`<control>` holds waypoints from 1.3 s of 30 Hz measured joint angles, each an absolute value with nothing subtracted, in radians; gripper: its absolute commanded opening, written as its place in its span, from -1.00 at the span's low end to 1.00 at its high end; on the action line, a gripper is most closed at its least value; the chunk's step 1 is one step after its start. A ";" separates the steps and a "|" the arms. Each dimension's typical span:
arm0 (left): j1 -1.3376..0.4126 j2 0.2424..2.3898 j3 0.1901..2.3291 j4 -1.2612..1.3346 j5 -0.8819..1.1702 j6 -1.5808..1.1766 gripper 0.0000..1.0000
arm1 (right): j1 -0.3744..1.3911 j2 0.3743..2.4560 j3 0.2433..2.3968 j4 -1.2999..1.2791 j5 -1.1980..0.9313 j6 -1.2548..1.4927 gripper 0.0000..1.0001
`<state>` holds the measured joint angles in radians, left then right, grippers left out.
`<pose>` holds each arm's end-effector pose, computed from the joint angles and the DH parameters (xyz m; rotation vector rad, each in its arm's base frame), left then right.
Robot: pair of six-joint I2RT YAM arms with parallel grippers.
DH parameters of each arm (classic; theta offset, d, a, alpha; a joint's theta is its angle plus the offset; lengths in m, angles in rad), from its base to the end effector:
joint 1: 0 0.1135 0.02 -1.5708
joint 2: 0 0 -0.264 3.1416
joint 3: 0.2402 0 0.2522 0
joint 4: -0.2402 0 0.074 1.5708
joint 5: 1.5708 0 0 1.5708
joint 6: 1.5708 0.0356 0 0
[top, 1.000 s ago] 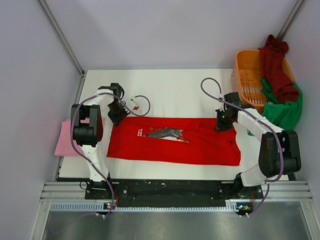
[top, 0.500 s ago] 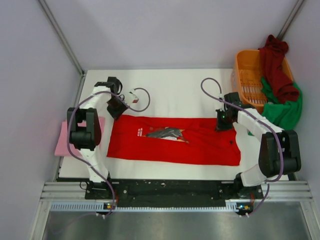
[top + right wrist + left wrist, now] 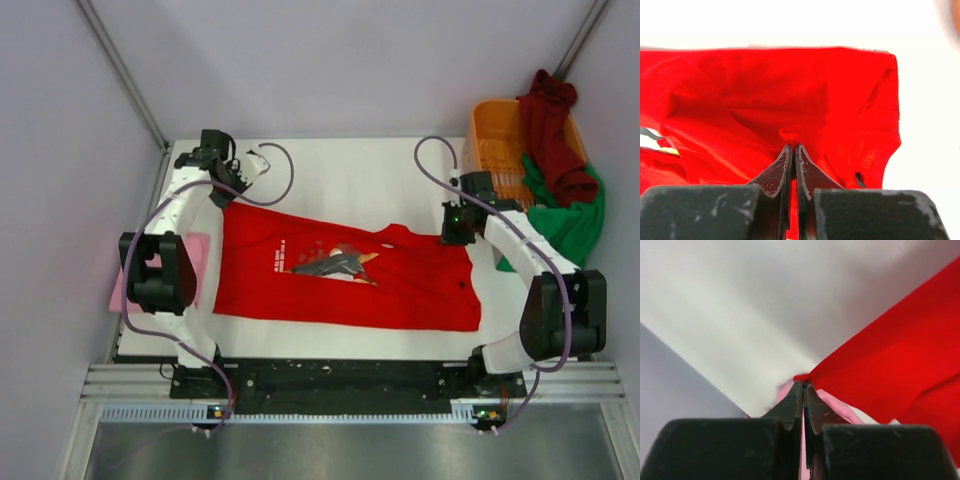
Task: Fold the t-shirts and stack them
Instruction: Fold the other side of the tshirt into a rectangle
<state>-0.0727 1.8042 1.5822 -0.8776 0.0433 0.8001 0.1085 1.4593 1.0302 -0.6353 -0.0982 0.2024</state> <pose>0.3818 -0.0294 0.2773 1.1457 2.4236 0.1747 0.2893 0.0350 0.2328 0.0906 2.6453 0.2345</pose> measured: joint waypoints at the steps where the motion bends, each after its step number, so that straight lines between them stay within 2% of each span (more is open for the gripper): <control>1: -0.073 1.803 1.583 -0.860 0.030 0.799 -1.00 | 0.107 1.459 1.036 -0.635 -0.097 0.202 -1.00; 16: -0.073 1.805 1.557 -0.847 0.053 0.819 -1.00 | 0.104 1.459 1.048 -0.652 -0.101 0.203 -1.00; 27: -0.073 1.720 1.223 -0.990 0.082 0.943 -1.00 | 0.104 1.379 0.908 -0.729 -0.091 0.267 -1.00; 39: -0.073 1.816 1.230 -0.936 -0.006 0.942 -1.00 | 0.104 1.419 0.857 -0.722 -0.112 0.317 -1.00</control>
